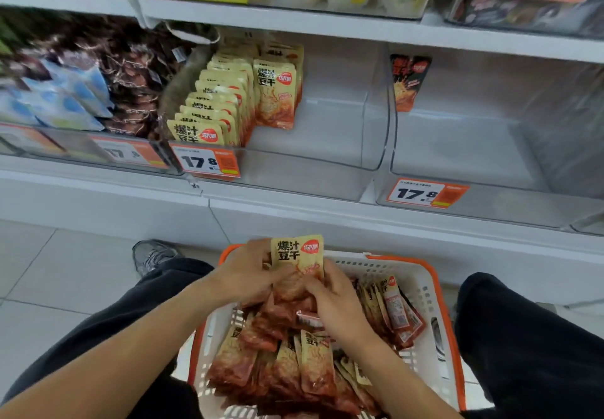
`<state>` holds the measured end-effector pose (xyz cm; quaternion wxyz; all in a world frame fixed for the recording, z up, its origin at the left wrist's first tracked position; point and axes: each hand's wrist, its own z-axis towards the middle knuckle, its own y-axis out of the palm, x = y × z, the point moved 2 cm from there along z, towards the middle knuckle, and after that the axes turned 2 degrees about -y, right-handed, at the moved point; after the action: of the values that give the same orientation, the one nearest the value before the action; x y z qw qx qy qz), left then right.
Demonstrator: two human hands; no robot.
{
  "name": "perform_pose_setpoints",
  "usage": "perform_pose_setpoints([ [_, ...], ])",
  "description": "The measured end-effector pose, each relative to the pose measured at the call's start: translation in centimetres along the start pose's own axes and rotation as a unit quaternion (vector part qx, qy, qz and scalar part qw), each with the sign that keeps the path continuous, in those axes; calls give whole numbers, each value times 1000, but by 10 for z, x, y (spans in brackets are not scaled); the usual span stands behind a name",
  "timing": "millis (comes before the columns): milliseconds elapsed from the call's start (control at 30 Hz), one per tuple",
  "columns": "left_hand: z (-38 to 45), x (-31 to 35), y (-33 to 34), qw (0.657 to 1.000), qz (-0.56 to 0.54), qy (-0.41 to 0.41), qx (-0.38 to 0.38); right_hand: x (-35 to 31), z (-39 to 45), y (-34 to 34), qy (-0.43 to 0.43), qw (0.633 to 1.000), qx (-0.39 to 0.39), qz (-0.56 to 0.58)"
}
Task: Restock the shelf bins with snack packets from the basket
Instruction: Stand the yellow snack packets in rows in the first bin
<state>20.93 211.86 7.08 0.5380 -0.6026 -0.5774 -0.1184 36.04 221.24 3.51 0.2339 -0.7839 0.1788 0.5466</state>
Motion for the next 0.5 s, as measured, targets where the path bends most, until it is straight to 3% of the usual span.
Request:
perform_pose_setpoints([
  [133, 5, 26, -40, 997, 8, 74, -19, -47, 5, -19, -86, 994, 21, -69],
  [300, 7, 61, -73, 982, -33, 172, 76, -116, 16, -26, -201, 964, 96, -141],
  [400, 13, 76, -97, 956, -38, 218, 194, -156, 33, -31, -266, 934, 157, -179],
  [500, 20, 71, -122, 891, 41, 241, 383, -191, 61, -37, -312, 906, 215, -187],
])
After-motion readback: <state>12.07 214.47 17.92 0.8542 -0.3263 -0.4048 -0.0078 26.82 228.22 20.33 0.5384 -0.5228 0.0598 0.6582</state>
